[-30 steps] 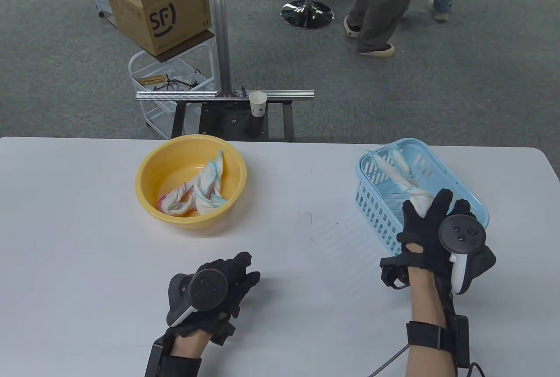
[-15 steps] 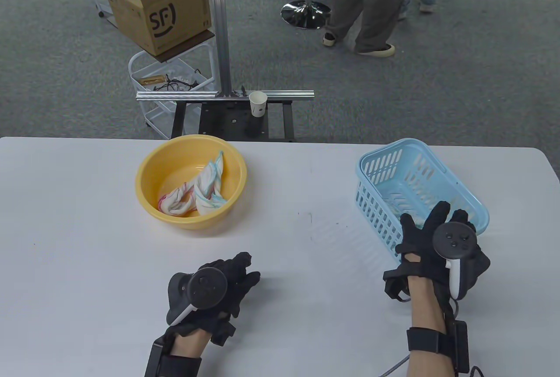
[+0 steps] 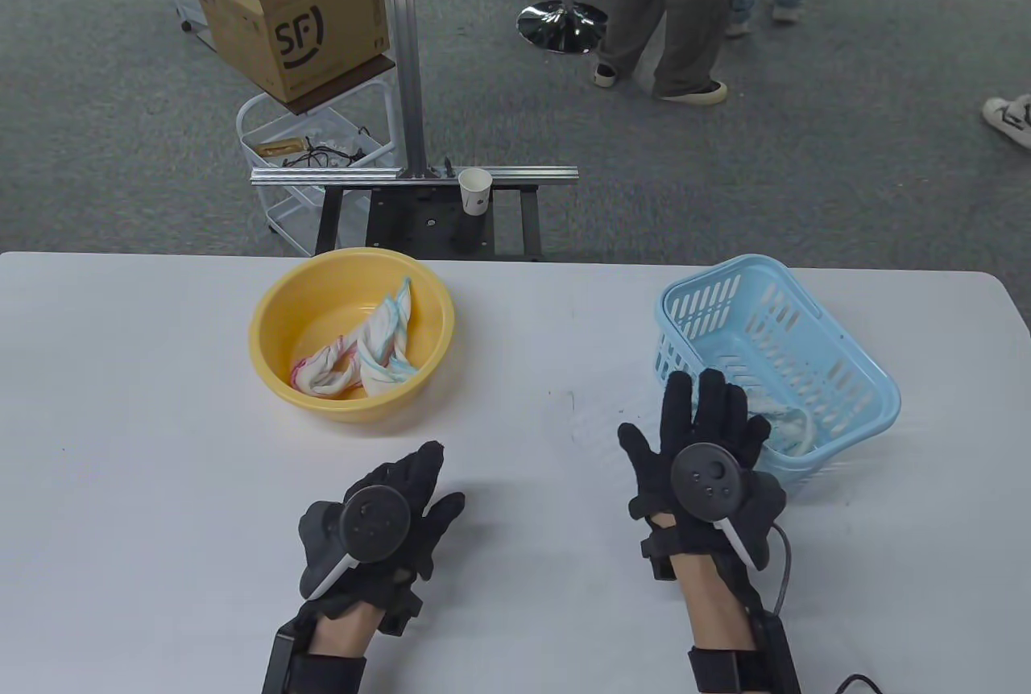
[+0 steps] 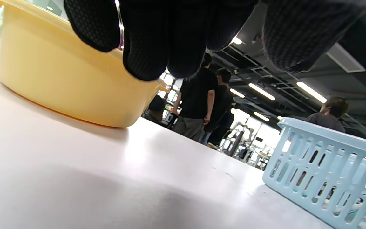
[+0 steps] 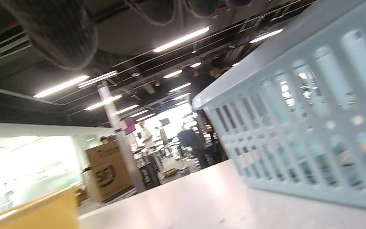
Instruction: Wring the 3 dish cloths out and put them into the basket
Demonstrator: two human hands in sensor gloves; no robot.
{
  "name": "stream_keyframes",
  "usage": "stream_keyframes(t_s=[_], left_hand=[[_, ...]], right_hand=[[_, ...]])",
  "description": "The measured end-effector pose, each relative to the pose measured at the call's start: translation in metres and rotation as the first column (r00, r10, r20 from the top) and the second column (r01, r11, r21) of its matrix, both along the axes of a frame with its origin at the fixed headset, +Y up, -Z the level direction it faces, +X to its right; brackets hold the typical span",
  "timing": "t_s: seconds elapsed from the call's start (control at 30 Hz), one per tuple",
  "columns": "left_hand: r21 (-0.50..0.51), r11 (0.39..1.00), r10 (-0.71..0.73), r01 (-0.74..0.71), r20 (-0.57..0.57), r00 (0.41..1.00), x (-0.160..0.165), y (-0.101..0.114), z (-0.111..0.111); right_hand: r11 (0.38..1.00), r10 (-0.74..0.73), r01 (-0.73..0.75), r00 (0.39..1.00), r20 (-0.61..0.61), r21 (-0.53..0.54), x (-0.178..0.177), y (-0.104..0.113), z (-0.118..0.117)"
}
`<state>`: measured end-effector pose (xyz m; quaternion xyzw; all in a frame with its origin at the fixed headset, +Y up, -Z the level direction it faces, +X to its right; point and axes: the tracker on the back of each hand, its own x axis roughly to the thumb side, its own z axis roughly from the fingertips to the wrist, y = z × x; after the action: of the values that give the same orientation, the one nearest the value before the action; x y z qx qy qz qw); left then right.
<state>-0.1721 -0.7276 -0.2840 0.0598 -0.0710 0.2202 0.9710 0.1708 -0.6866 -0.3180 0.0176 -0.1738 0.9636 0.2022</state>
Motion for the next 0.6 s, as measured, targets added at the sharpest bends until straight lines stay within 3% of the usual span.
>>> stream_keyframes(t_s=[0.17, 0.4, 0.6], left_hand=[[-0.032, 0.999, -0.008, 0.007, -0.025, 1.0, -0.004, -0.004, -0.003], [-0.073, 0.997, -0.033, 0.029, -0.05, 0.998, -0.008, -0.009, -0.004], [-0.101, 0.993, -0.064, 0.057, -0.07, 0.995, -0.01, -0.014, -0.004]], right_hand=[[1.0, 0.024, -0.022, 0.992, -0.126, 0.014, -0.029, -0.02, 0.006], [0.996, 0.048, -0.068, 0.961, -0.273, -0.065, -0.056, -0.051, 0.011], [0.993, 0.045, -0.076, 0.951, -0.306, -0.088, -0.064, -0.059, 0.014]])
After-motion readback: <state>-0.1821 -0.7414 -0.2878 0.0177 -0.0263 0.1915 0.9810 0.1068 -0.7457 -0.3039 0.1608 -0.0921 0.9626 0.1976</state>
